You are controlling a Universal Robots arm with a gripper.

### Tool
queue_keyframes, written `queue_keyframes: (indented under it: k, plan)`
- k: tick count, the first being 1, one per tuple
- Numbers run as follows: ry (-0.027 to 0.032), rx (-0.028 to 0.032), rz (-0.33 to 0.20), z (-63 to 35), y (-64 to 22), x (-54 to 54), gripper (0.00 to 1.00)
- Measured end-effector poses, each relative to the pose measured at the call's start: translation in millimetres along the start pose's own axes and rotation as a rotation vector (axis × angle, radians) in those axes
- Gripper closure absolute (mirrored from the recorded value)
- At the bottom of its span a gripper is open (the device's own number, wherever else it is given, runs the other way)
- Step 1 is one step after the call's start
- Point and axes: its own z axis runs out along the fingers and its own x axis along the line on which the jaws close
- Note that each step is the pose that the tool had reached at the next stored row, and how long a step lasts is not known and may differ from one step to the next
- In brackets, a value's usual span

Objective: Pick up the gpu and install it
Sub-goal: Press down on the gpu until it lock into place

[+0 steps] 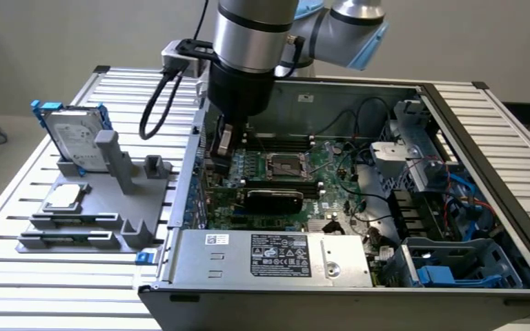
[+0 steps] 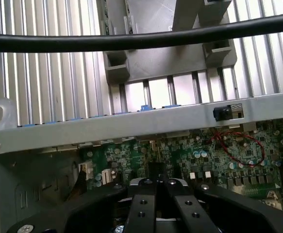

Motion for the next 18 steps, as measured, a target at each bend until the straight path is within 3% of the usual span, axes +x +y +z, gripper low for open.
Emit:
queue_keyframes:
  k: [2,4,7,9,11,13,15,18]
  plan:
    - [-0.0043,0.0304,0.002,-0.3,-2.0,-0.3,0.89]
    - [-0.0079,0.0559,0.003,-0.8,-4.7,-0.6,0.89]
    - [-0.0128,0.0904,0.005,-1.7,-9.9,-1.3,0.89]
    - [-0.0155,0.1072,0.005,-2.2,-13.2,-1.8,0.89]
    - [-0.0185,0.1190,0.004,-2.9,-16.6,-2.2,0.89]
    - [-0.0229,0.1262,0.003,-3.6,-20.0,-2.6,0.89]
    - [-0.0317,0.1262,0.001,-3.8,-21.6,-2.7,0.89]
    - [-0.0326,0.1260,0.001,-3.9,-22.0,-2.8,0.89]
